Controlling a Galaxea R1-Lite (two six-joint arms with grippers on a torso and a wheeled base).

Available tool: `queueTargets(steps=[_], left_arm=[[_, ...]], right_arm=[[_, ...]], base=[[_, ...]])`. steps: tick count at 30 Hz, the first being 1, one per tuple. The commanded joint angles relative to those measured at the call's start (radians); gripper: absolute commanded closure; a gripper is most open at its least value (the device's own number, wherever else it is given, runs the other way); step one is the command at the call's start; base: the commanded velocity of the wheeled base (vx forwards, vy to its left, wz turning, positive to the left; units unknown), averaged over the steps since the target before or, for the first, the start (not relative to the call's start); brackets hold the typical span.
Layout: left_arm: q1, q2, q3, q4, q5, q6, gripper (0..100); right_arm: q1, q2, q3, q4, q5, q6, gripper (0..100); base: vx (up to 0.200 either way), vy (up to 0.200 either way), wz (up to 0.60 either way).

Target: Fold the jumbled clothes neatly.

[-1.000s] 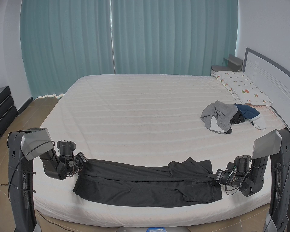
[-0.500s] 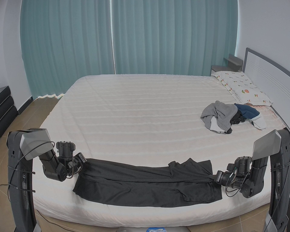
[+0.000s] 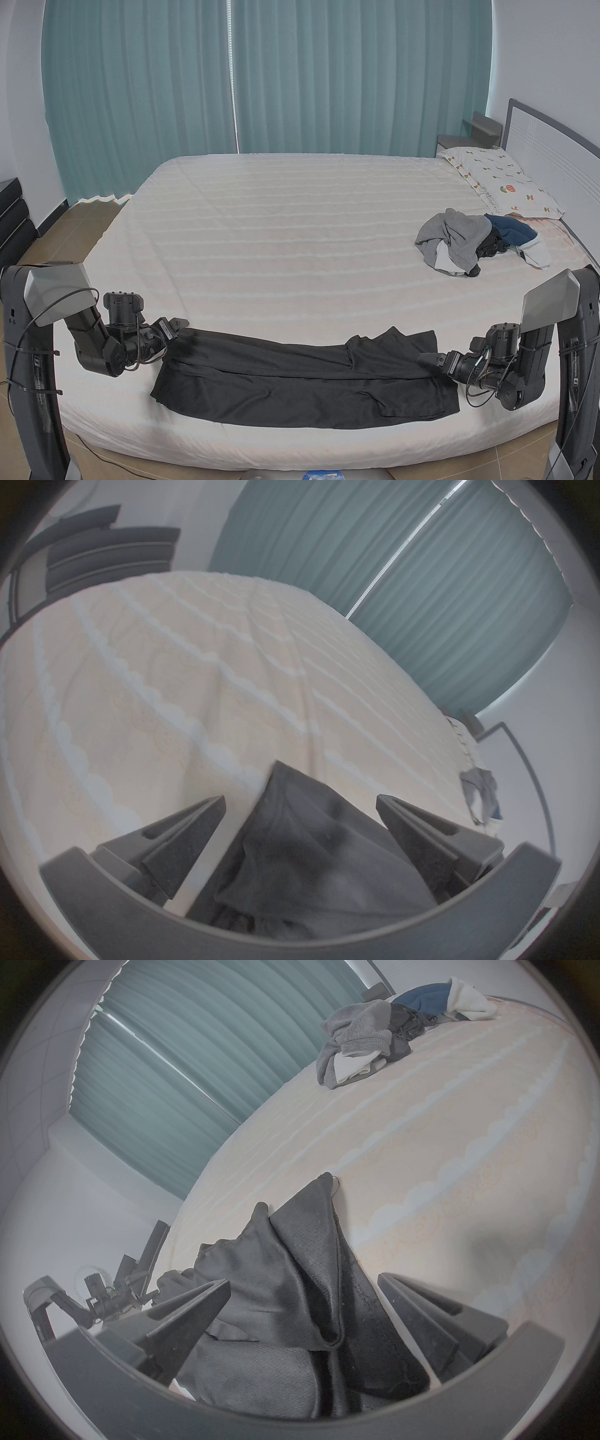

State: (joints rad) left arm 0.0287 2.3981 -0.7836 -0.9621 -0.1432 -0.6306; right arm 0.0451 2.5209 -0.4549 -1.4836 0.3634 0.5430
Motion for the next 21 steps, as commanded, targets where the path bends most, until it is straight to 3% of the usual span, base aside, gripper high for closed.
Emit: queueTargets(steps=[1,6,9,21], left_arm=[[0.04,-0.119,0.119,-0.004,-0.139,0.043,0],[0.037,-0.106,0.173,-0.003,-0.151,0.172,0],[0.036,-0.093,0.19,-0.004,-0.151,0.203,0],[0.03,-0.046,0.138,-0.006,-0.125,0.198,0]], right_arm=[[-0.004,-0.002,-0.001,-0.014,0.022,0.046,0],[-0.002,0.001,0.001,-0.026,0.025,0.048,0],[-0.002,0.001,0.001,-0.026,0.025,0.048,0],[-0.002,0.003,0.001,-0.026,0.025,0.048,0]], base=[[0.0,0.0,0.0],[0.0,0.0,0.0],[0.0,0.0,0.0],[0.0,0.0,0.0]])
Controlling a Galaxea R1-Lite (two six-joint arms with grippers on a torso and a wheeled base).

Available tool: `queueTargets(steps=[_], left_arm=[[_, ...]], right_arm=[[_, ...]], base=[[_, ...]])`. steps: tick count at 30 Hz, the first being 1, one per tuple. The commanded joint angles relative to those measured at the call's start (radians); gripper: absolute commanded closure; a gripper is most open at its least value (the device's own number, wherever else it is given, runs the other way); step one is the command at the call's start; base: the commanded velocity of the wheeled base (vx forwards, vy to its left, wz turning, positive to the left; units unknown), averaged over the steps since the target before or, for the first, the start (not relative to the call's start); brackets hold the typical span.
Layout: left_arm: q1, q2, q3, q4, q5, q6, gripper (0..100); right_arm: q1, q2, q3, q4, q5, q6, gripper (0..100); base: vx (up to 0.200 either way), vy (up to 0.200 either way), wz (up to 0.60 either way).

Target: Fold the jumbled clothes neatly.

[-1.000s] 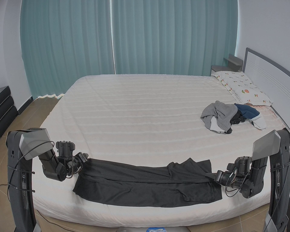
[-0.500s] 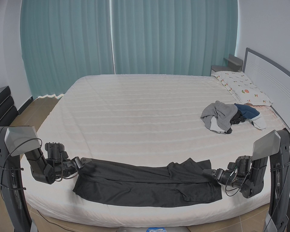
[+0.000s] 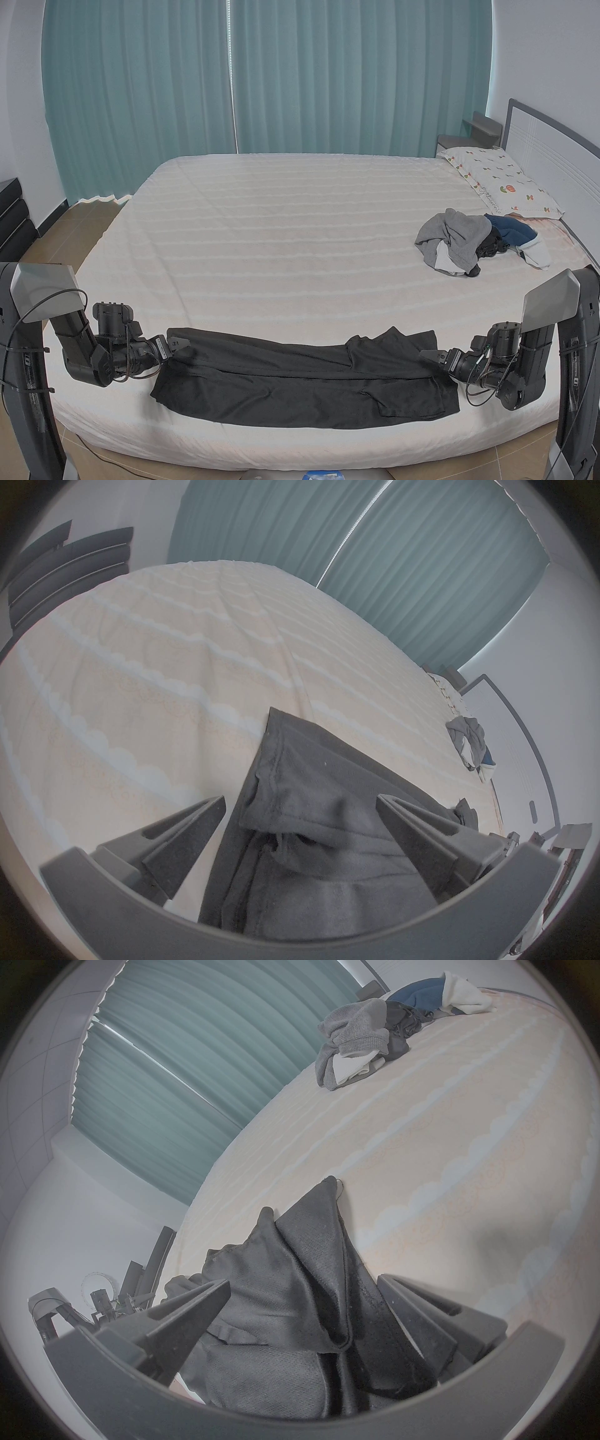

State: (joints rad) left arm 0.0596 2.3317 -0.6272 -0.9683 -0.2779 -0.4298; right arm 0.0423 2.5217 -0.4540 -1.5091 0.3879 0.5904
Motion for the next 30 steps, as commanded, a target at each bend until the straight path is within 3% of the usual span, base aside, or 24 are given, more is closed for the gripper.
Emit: queueTargets(steps=[1,15,22,30], left_arm=[[-0.004,0.029,-0.026,0.0,0.019,-0.003,100],[-0.017,0.023,-0.02,0.011,0.189,0.031,100],[-0.014,0.009,0.032,0.006,0.249,0.137,100],[-0.021,0.017,0.026,-0.001,0.258,0.131,100]], right_arm=[[0.001,0.002,0.0,0.0,0.0,0.0,0],[0.002,0.002,0.002,0.0,0.0,0.0,0],[0.002,0.002,0.002,-0.002,0.0,0.0,0],[0.004,0.002,0.002,-0.002,-0.001,0.002,0]], base=[[0.0,0.0,0.0],[0.0,0.0,0.0],[0.0,0.0,0.0],[0.0,0.0,0.0]])
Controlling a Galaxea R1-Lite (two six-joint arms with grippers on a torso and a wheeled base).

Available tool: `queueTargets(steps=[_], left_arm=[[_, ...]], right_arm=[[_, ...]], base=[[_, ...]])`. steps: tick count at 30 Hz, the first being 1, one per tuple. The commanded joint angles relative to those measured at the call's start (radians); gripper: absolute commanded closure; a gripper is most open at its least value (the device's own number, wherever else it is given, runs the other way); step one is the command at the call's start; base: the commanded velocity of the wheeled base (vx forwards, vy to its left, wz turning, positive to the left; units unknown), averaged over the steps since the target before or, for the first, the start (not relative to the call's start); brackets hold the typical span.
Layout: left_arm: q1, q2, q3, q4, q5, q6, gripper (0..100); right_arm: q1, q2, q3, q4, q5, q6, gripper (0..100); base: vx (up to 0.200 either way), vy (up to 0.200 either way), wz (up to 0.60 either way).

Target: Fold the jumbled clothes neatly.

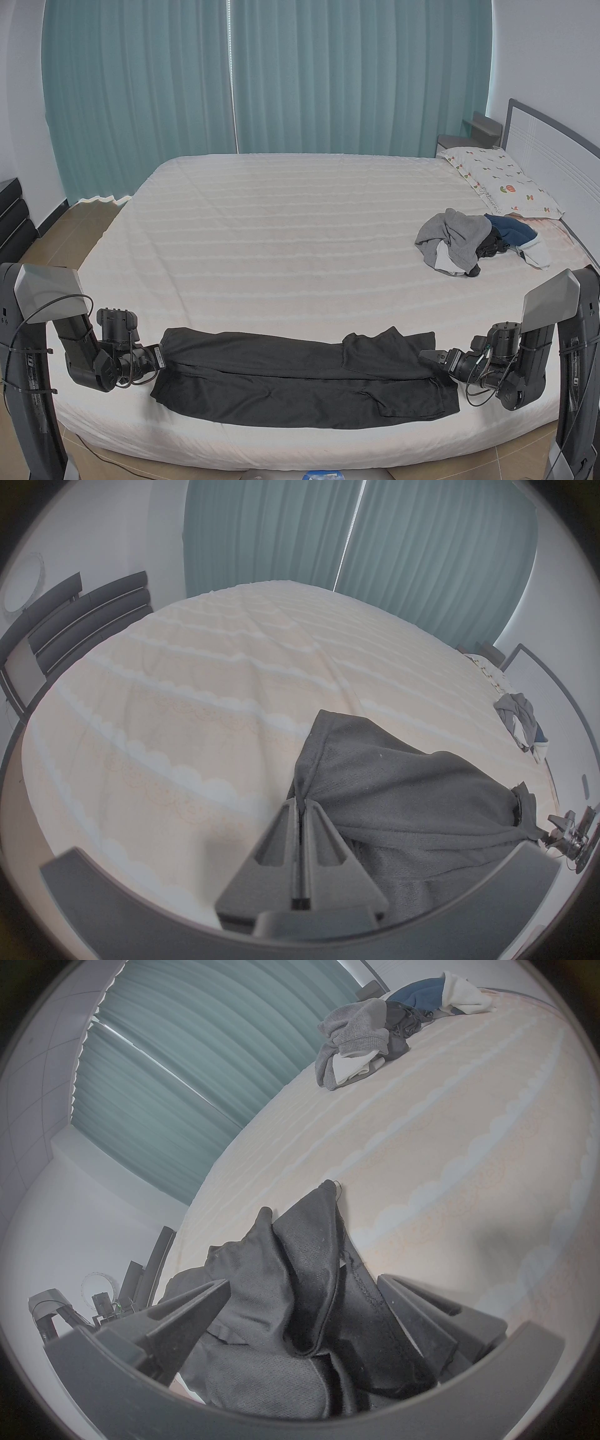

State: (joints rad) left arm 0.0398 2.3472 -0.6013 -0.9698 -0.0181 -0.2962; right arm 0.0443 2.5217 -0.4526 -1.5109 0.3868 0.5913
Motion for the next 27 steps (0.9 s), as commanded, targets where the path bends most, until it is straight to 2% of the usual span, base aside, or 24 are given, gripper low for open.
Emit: queueTargets(steps=[1,6,7,13,17,22,27], left_arm=[[-0.001,0.001,0.0,-0.001,-0.002,-0.003,100],[-0.003,0.001,0.005,0.0,-0.003,-0.006,100],[-0.006,0.0,0.005,0.0,-0.005,-0.006,0],[-0.006,-0.003,0.0,0.0,-0.011,-0.012,0],[-0.001,-0.008,-0.057,0.0,-0.06,-0.136,0],[0.011,0.003,-0.11,0.01,-0.16,-0.307,0],[0.015,0.035,-0.132,-0.001,-0.166,-0.333,0]], right_arm=[[0.002,0.002,0.0,0.0,0.0,0.001,0],[0.002,0.0,-0.002,-0.002,0.0,0.001,0],[0.002,0.0,-0.002,-0.002,0.0,0.001,0],[-0.006,-0.032,0.0,-0.017,-0.006,0.002,0],[-0.011,-0.101,-0.002,-0.025,-0.009,0.005,0],[0.031,-0.138,-0.041,-0.003,-0.014,0.016,0],[0.105,-0.115,-0.129,0.104,-0.065,0.005,0]], base=[[0.0,0.0,0.0],[0.0,0.0,0.0],[0.0,0.0,0.0],[0.0,0.0,0.0],[0.0,0.0,0.0],[0.0,0.0,0.0],[0.0,0.0,0.0]])
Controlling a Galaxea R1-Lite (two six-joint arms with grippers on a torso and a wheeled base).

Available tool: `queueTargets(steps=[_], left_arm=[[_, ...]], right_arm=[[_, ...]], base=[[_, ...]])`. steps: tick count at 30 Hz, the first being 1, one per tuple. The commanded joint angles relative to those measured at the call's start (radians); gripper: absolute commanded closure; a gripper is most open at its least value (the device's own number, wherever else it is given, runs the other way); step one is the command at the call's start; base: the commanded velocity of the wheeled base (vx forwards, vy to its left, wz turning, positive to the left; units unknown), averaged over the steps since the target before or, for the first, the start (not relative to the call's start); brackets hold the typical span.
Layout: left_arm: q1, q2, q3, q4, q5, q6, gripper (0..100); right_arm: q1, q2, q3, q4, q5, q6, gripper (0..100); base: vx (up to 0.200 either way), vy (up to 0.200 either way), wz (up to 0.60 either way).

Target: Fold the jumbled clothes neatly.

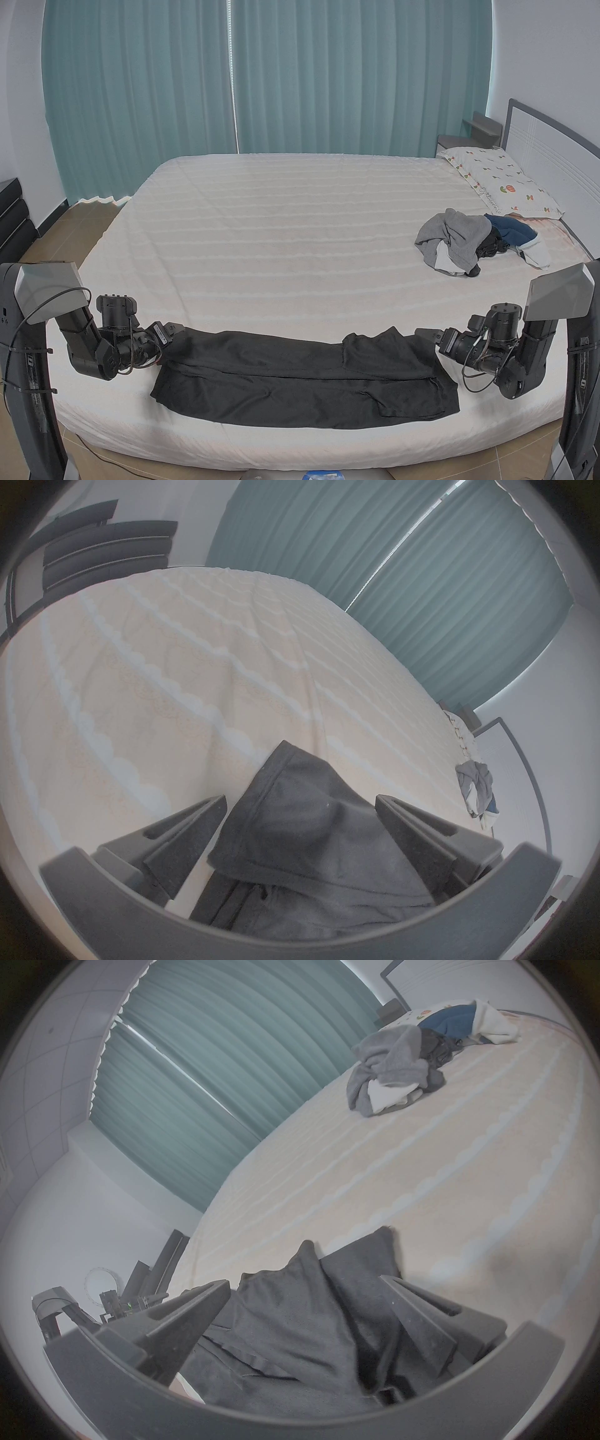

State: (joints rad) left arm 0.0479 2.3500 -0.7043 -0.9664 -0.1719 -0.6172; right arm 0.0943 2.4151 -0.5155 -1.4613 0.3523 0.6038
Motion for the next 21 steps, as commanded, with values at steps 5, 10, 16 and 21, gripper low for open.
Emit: queueTargets(steps=[5,10,16,21], left_arm=[[0.006,0.037,-0.02,-0.028,-0.011,-0.012,0],[0.006,0.041,-0.017,-0.035,-0.006,-0.012,0],[0.004,0.043,-0.017,-0.035,-0.003,-0.01,0],[0.004,0.043,-0.018,-0.035,-0.003,-0.01,0]], right_arm=[[0.093,0.03,-0.175,0.231,-0.042,-0.045,0],[0.094,0.056,-0.251,0.331,-0.079,-0.127,0],[0.108,0.058,-0.273,0.358,-0.082,-0.128,0],[0.104,0.05,-0.265,0.412,-0.081,-0.142,0]], base=[[0.0,0.0,0.0],[0.0,0.0,0.0],[0.0,0.0,0.0],[0.0,0.0,0.0]])
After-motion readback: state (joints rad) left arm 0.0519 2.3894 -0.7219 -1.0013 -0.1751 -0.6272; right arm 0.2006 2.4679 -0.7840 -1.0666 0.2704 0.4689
